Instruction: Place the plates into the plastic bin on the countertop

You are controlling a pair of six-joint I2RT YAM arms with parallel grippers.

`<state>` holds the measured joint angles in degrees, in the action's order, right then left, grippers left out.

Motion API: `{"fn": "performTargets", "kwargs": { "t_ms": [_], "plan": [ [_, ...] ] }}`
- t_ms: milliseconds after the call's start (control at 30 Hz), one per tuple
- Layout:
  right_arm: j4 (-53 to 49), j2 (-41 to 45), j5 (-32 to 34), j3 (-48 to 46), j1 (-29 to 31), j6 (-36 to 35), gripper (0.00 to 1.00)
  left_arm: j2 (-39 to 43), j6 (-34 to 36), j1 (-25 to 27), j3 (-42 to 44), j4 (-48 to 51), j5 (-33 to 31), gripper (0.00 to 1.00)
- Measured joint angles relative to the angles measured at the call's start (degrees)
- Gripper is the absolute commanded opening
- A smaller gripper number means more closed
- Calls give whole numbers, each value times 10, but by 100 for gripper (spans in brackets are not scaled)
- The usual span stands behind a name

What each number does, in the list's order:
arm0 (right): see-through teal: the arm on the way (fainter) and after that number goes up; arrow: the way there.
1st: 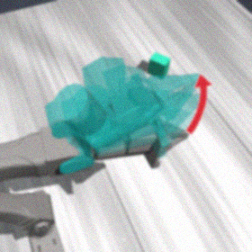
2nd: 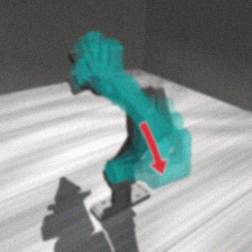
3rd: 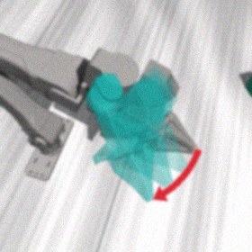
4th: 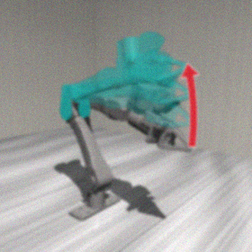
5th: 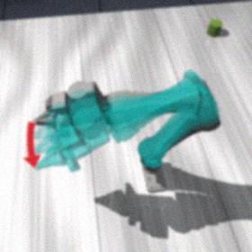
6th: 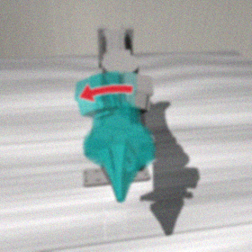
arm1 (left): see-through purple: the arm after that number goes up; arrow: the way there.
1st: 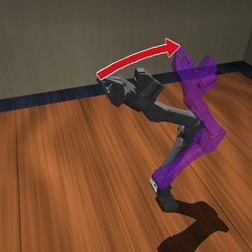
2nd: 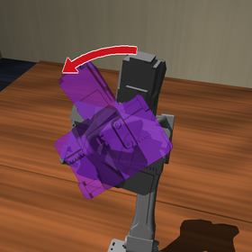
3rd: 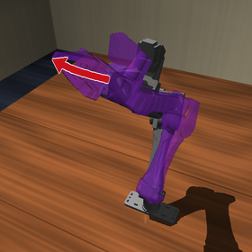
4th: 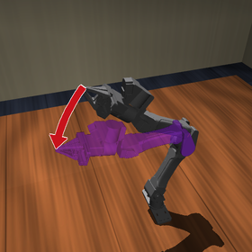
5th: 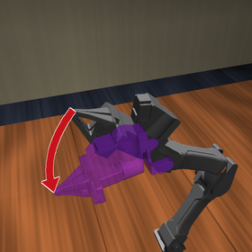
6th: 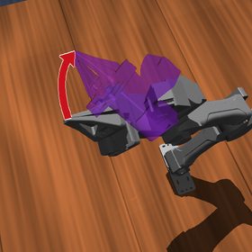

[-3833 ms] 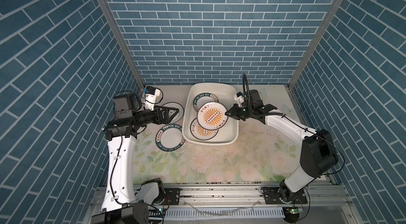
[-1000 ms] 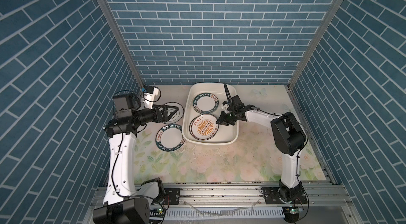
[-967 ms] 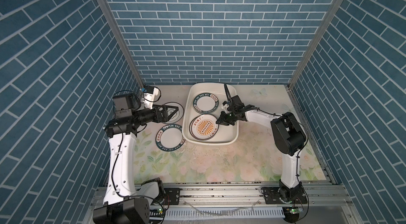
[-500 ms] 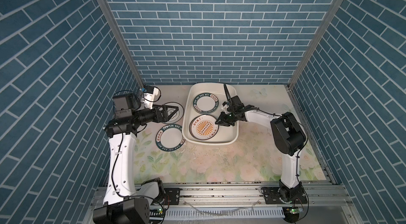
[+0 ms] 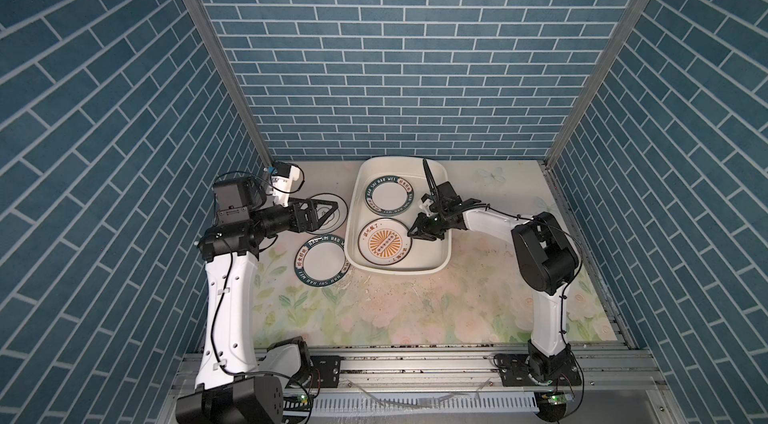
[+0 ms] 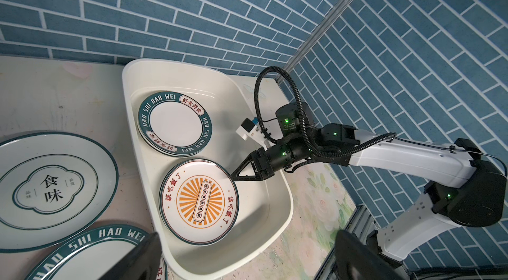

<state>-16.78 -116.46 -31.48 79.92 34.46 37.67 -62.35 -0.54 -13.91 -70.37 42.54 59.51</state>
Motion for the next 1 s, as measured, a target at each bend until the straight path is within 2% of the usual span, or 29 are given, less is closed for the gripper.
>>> {"fn": "performTargets", "kwargs": {
  "t_ms": [367, 567, 767, 1000],
  "plan": [
    [-15, 0, 14, 2, 0, -2, 27, 0, -4, 0, 0, -3, -4, 99],
    [-38, 12, 50, 16, 0, -8, 27, -5, 20, 0, -13, 31, -82, 100],
    [-55, 83, 90, 19, -3, -21, 27, -20, 32, -5, -41, 66, -147, 100],
    [-45, 187, 116, 0, -8, -21, 27, -62, 26, -31, -39, 88, -153, 100]
  ]
}}
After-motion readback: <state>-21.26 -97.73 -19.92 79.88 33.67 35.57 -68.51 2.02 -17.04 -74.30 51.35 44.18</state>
